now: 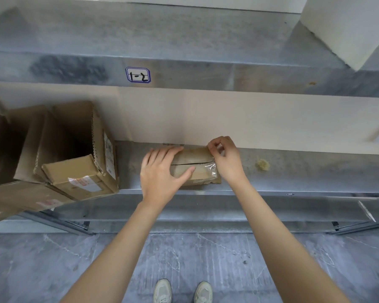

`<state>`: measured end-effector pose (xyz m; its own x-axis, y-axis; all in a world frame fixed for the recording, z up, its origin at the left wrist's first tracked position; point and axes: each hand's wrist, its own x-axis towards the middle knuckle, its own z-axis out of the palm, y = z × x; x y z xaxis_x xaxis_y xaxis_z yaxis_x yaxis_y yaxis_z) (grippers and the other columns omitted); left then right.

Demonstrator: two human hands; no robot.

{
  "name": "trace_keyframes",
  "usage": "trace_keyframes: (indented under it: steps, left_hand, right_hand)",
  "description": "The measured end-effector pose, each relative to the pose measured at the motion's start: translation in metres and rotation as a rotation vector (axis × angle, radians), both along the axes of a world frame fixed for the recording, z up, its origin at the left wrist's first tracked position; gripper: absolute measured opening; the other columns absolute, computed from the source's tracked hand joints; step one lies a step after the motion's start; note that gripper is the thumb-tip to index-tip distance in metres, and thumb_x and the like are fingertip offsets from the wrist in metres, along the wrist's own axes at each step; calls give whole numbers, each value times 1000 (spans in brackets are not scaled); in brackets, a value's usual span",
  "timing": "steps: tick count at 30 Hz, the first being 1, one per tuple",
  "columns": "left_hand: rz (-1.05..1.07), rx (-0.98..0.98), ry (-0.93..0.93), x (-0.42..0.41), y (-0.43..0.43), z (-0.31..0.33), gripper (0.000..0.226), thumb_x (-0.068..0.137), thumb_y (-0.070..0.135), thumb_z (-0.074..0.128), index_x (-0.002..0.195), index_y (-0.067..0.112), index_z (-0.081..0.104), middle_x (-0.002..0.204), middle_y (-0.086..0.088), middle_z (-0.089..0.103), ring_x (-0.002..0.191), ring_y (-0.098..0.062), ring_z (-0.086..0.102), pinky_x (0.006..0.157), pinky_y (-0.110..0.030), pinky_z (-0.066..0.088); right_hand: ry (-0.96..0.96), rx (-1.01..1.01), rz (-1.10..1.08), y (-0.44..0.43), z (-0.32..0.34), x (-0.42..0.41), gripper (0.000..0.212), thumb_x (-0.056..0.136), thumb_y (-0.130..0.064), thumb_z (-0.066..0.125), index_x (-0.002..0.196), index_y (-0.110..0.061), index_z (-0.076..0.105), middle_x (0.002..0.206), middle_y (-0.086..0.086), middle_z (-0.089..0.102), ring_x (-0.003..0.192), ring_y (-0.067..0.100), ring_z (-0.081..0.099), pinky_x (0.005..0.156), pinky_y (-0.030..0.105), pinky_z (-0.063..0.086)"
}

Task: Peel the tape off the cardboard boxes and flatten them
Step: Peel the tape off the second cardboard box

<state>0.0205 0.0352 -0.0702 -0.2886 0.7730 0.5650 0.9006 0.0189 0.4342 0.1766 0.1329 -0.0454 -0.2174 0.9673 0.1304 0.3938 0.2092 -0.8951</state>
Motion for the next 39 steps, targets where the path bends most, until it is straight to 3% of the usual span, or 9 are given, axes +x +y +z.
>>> trace_keyframes:
  steps: [5,8,11,16,20,24,29,34,39]
  left_hand:
    - [-13,-3,3,2,-2,0,48,79,59,71,113,26,67,109,11,67,104,-14,59,113,-29,27]
    - [-8,-6,-2,2,-2,0,48,79,59,71,114,26,67,109,11,67,104,-14,59,113,-28,25]
    - [-2,-7,-5,1,-1,0,48,79,59,72,114,26,67,109,11,67,103,-15,59,113,-30,27]
    - [-2,-12,-3,0,0,-1,49,79,60,71,114,27,67,109,11,67,104,-14,59,113,-29,26]
    - [8,-31,-17,-1,4,1,50,79,62,68,115,28,68,107,12,68,102,-13,59,112,-23,22]
    - [9,-29,-10,-2,5,1,49,79,63,67,114,28,68,108,12,68,102,-14,59,110,-27,27]
    - [7,-24,-10,-1,5,0,48,78,60,71,113,27,68,107,11,68,102,-15,59,111,-25,25]
    - [6,-16,-18,-3,5,-1,49,78,60,71,114,27,68,106,11,68,101,-14,59,110,-29,29]
    - [5,-22,-24,-5,8,-1,49,78,62,70,113,28,68,108,12,68,102,-13,59,107,-32,35]
  right_hand:
    - [172,-59,-66,-13,-3,-5,17,94,-6,56,82,-19,58,94,1,58,76,-8,51,71,5,37]
    - [290,-165,-136,-14,-6,-8,12,96,-10,55,88,-17,60,90,-5,60,84,5,54,75,10,41]
    - [415,-272,-170,-11,-7,-7,11,98,-19,55,91,-17,64,84,-4,61,81,12,56,79,24,45]
    - [430,-281,-153,-12,-5,2,15,96,-20,61,99,-7,66,83,0,65,74,9,60,72,22,49]
    - [487,-296,-138,-15,1,11,15,99,-17,55,103,-6,64,100,-1,67,83,-3,64,63,17,51]
    - [397,-219,-66,-14,-3,18,4,94,-19,62,97,-20,65,113,-4,66,102,13,63,82,27,53]
    - [455,-171,-120,-16,-2,17,10,89,-1,65,90,-10,68,94,-6,69,86,-1,64,76,13,47]
    - [605,-228,-213,-14,-4,18,16,84,2,69,82,-14,70,84,-7,71,83,1,66,79,13,47]
    - [617,-195,-192,-14,-1,24,19,84,6,68,81,-12,69,87,-3,70,82,1,66,78,13,48]
